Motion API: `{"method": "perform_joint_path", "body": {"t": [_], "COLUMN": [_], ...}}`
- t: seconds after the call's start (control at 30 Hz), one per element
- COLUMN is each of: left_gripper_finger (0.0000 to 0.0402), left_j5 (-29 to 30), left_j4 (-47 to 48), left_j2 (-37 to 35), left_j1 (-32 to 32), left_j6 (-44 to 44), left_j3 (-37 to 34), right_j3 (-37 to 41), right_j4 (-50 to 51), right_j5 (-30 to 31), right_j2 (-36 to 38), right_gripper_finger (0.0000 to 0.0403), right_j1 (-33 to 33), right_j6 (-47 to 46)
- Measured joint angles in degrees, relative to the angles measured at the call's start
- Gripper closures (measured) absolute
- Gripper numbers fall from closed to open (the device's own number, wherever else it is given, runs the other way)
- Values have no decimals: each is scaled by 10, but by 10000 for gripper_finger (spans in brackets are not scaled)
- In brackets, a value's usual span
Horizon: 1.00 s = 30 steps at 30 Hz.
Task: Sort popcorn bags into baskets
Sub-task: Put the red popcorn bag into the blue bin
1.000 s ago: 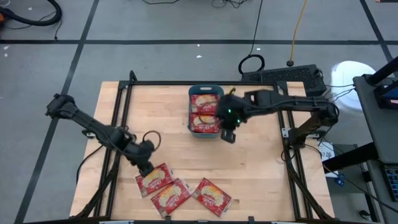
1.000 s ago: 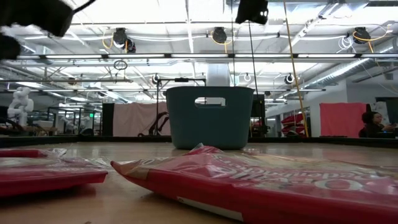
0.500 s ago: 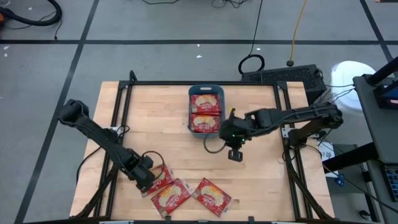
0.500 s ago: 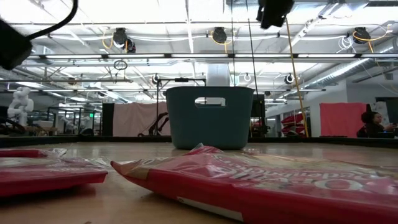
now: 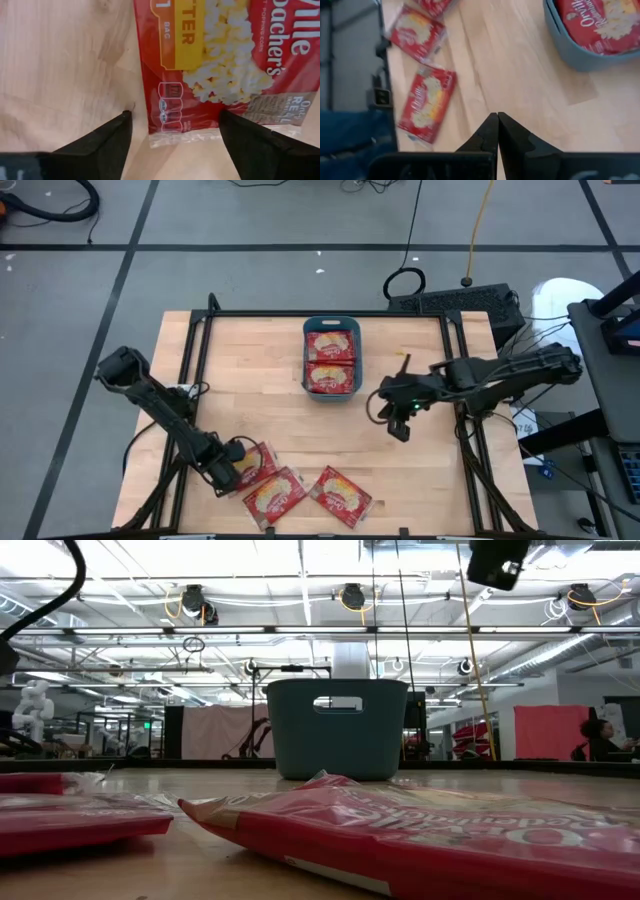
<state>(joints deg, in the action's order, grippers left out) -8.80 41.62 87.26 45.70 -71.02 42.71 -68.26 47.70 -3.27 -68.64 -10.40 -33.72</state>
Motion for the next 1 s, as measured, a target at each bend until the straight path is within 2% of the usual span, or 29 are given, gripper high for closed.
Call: {"method": "perform_joint_path", "body": {"t": [0.1, 0.2, 0.33, 0.5, 0.67, 1.0], "left_gripper_finger": [126, 170, 263, 381, 392, 399], "left_j5": [14, 16, 34, 39, 61, 115], "left_j4": [-4, -23, -62, -72, -72, -72], "left_j2": [-2, -1, -1, 0, -19, -108], "left_j1": [8, 10, 9, -6, -19, -23], "left_j6": [5, 41, 81, 58, 39, 12], "left_j3": [-13, -20, -19, -8, 6, 14], "right_j3": [32, 64, 92, 99, 99, 99], "right_j4": [-28, -63, -108, -130, -159, -229], "right_j5": [2, 3, 3, 4, 5, 19], "right_j2": [39, 70, 94, 94, 87, 69], "right_gripper_finger": [401, 401, 401, 401, 401, 401], "right_j1": [-3, -6, -6, -6, -6, -14], "right_j6": [-43, -80, -112, -113, -112, -119]}}
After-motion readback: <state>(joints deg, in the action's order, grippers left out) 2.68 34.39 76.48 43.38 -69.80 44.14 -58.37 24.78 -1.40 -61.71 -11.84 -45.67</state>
